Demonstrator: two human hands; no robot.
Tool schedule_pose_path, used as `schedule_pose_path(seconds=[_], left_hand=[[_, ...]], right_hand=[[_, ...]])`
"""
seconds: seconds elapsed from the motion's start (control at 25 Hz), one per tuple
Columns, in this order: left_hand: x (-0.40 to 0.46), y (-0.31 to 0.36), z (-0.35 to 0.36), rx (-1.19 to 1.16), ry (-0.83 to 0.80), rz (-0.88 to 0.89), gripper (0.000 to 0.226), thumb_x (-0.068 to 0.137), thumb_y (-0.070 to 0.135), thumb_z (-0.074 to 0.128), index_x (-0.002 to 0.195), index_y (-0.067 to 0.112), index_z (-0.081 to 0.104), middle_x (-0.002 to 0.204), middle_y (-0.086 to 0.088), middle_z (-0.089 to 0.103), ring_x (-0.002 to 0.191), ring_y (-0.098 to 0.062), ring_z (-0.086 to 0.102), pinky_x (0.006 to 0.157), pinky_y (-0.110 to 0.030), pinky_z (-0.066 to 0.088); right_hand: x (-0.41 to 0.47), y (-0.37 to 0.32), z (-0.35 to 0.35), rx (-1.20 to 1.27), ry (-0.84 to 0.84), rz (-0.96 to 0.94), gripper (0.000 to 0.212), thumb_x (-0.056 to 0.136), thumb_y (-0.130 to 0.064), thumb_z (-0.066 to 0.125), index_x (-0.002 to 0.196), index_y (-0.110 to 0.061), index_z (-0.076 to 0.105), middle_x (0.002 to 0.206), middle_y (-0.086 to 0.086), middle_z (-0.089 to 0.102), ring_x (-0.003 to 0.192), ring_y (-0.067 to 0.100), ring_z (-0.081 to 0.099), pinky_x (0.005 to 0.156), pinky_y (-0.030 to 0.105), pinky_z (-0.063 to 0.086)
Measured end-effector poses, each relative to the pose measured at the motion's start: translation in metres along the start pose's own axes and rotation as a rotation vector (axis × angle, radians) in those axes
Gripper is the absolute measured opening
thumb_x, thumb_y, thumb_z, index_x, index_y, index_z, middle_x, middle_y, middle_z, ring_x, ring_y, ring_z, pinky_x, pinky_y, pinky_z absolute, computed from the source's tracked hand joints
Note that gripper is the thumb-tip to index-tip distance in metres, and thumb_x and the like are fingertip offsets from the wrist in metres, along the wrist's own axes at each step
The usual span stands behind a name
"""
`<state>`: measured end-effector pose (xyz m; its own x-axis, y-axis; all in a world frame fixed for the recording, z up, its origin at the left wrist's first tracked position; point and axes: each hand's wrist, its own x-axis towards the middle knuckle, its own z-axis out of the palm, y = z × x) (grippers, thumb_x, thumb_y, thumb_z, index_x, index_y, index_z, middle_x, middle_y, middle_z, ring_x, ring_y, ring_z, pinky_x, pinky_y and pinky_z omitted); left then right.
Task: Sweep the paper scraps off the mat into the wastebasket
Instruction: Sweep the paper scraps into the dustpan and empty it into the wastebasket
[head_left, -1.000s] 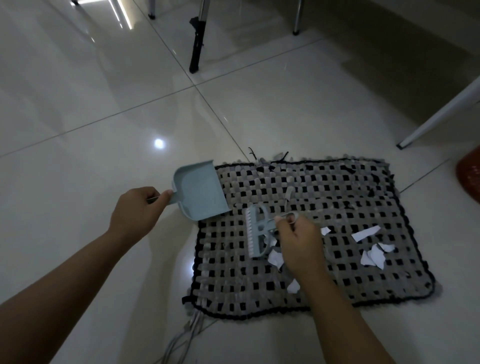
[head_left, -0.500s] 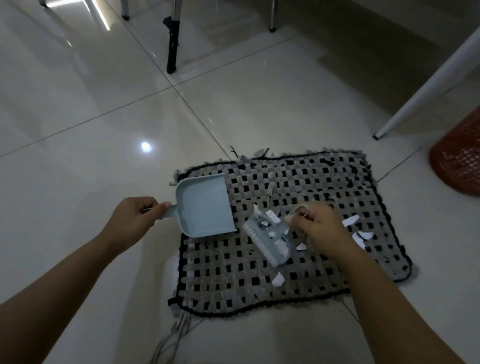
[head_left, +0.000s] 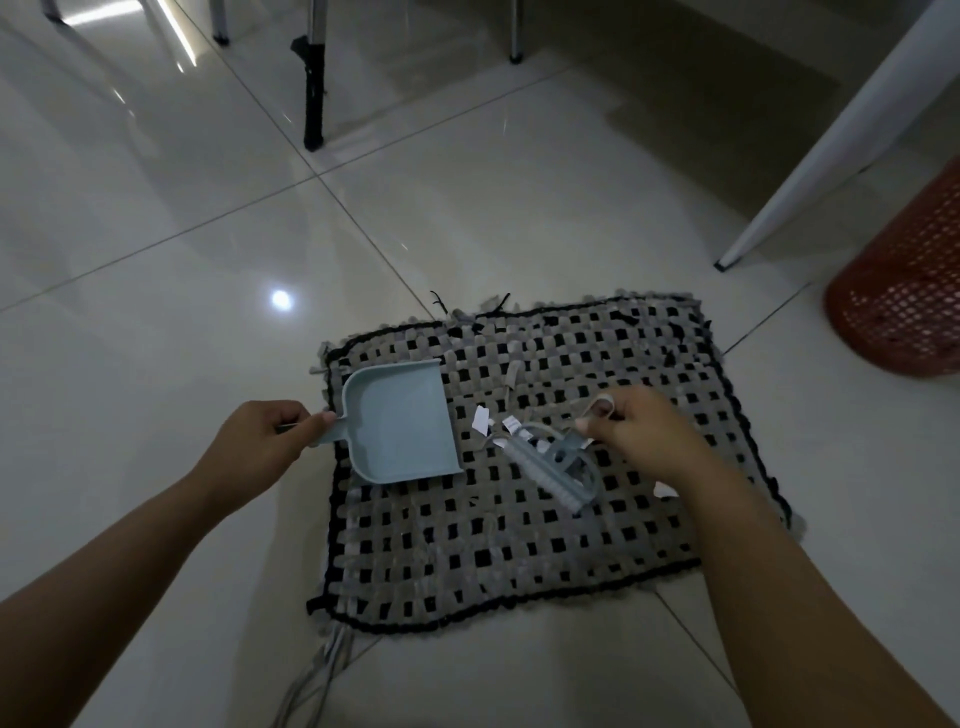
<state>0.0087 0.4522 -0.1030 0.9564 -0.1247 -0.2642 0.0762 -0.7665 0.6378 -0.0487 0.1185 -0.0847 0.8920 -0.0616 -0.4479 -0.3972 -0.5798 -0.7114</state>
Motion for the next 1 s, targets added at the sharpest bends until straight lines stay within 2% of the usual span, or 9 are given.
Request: schedule_pose_path(seconds=[0.12,0.24,0.36,0.48,0.56,0.64,0.72,0.88,1.0], left_hand=[[0.000,0.000,0.000,0.014,0.032,-0.019,0.049,0.090,0.030,0.055,0.066,-0.012,0.056,0.052,-0.014,0.042,0.046,-0.019,0.034,0.051,-0.027,0.025],[0.002,-0.001,-0.001,0.029,0.034,-0.044,0.048,0.089,0.030,0.055,0.065,-0.012,0.058,0.051,-0.014,0.043,0.045,-0.020,0.035,0.051,-0.027,0.025],[0.004,-0.002,0.000,0.064,-0.001,-0.032,0.047,0.089,0.030,0.056,0.063,-0.008,0.062,0.050,-0.015,0.045,0.047,-0.021,0.038,0.052,-0.028,0.027],[0.005,0.003,0.001,0.064,-0.036,0.002,0.047,0.088,0.031,0.057,0.061,-0.006,0.062,0.049,-0.014,0.043,0.046,-0.019,0.036,0.051,-0.027,0.026],[0.008,0.009,0.004,0.027,-0.064,0.009,0.050,0.088,0.031,0.057,0.059,-0.009,0.058,0.049,-0.012,0.040,0.045,-0.018,0.034,0.051,-0.026,0.025],[0.011,0.014,0.009,-0.009,-0.087,0.022,0.050,0.086,0.031,0.059,0.048,0.000,0.053,0.044,-0.004,0.038,0.038,-0.009,0.031,0.050,-0.025,0.024],[0.015,0.021,0.017,0.003,-0.116,0.063,0.049,0.086,0.030,0.060,0.044,0.007,0.049,0.041,0.000,0.036,0.034,-0.009,0.034,0.048,-0.023,0.024],[0.015,0.029,0.033,0.110,-0.167,0.153,0.046,0.090,0.026,0.056,0.049,0.005,0.047,0.046,-0.007,0.038,0.040,-0.013,0.033,0.047,-0.024,0.024],[0.017,0.026,0.038,0.128,-0.168,0.173,0.046,0.091,0.024,0.054,0.049,0.006,0.045,0.046,-0.007,0.039,0.044,-0.020,0.036,0.048,-0.025,0.025]], right_hand=[[0.001,-0.012,-0.007,0.085,0.138,-0.054,0.033,0.088,-0.015,0.056,0.059,-0.010,0.041,0.054,0.002,0.034,0.053,0.018,0.032,0.056,0.029,0.027],[0.008,-0.034,0.023,0.146,0.205,-0.091,0.037,0.090,-0.017,0.054,0.056,-0.009,0.042,0.053,0.002,0.041,0.050,0.018,0.039,0.051,0.027,0.035],[0.016,-0.034,0.059,0.201,0.263,0.011,0.041,0.091,-0.017,0.051,0.053,-0.012,0.038,0.054,0.005,0.044,0.049,0.019,0.041,0.050,0.033,0.045],[0.015,-0.008,0.046,0.258,0.406,0.179,0.043,0.091,-0.015,0.050,0.051,-0.015,0.036,0.050,0.003,0.040,0.044,0.015,0.036,0.045,0.024,0.029],[0.007,0.007,0.030,0.257,0.494,0.195,0.042,0.090,-0.015,0.051,0.053,-0.010,0.034,0.050,0.006,0.037,0.047,0.019,0.033,0.050,0.027,0.028],[-0.005,0.010,0.021,0.281,0.553,0.162,0.037,0.090,-0.015,0.052,0.056,-0.007,0.039,0.053,0.008,0.039,0.051,0.020,0.034,0.052,0.029,0.029],[-0.017,0.010,0.012,0.310,0.643,0.126,0.033,0.090,-0.015,0.053,0.059,-0.006,0.044,0.054,0.009,0.043,0.051,0.020,0.037,0.051,0.028,0.030],[-0.040,0.024,-0.019,0.039,0.846,0.151,0.027,0.091,-0.014,0.048,0.066,-0.005,0.051,0.056,0.006,0.049,0.050,0.019,0.043,0.047,0.026,0.032],[-0.042,0.047,-0.028,-0.188,0.860,0.268,0.028,0.090,-0.010,0.044,0.062,-0.003,0.044,0.054,0.008,0.045,0.051,0.024,0.042,0.048,0.028,0.028]])
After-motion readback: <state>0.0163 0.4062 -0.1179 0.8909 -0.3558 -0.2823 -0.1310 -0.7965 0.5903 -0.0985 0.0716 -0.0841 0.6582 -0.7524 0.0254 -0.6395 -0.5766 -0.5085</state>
